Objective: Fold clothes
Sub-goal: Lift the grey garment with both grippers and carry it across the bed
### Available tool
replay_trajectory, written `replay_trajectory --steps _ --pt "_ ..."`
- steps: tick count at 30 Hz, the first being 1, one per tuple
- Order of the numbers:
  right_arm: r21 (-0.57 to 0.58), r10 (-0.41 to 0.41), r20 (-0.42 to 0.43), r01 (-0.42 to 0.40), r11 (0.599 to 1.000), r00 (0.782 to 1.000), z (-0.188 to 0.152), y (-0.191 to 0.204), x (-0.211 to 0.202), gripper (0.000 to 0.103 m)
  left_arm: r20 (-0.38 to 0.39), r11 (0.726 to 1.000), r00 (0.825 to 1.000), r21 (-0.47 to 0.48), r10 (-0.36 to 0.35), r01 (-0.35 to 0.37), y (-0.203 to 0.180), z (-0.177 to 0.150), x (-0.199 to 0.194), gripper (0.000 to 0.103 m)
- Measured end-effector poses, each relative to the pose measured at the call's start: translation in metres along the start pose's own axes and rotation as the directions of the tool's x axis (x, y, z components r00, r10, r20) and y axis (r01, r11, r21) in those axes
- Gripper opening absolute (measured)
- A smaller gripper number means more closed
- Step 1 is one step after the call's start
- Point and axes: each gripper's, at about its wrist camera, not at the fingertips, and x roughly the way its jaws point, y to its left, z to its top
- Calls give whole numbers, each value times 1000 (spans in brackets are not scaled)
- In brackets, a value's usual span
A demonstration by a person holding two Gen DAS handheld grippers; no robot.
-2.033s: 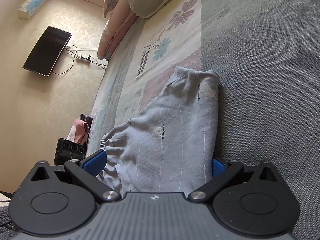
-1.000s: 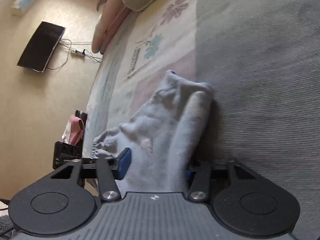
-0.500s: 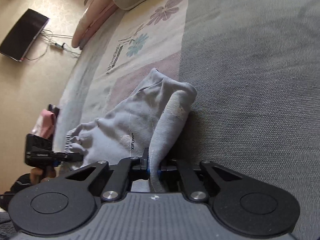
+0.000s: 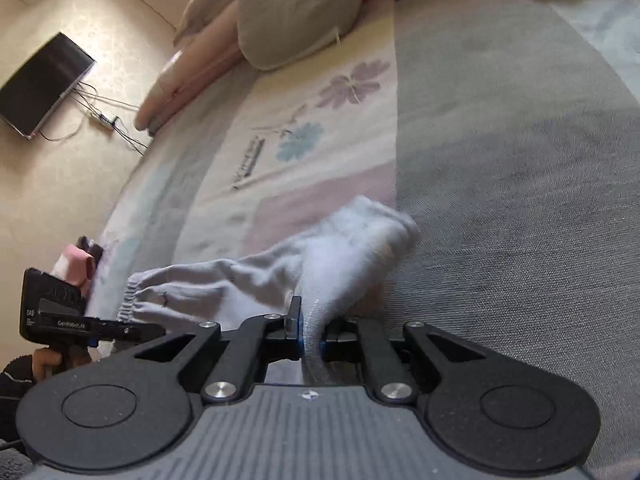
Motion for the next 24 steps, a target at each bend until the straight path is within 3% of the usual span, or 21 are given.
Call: replay_trajectory --steps 8,14,19,24 --pt "-3 51 110 -51 999 993 6 -15 -53 10 4 984 999 171 49 -49 -87 34 36 19" --pt "36 18 233 -27 999 972 5 -68 -123 10 -80 955 995 294 60 -34 -169 64 123 19" --pt "126 -77 351 34 991 933 -5 -120 -182 10 -181 914 980 407 78 2 -241 92 217 19" --pt "233 -192 448 94 968 873 -19 -162 -223 10 -274 856 956 515 107 51 -311 110 314 19"
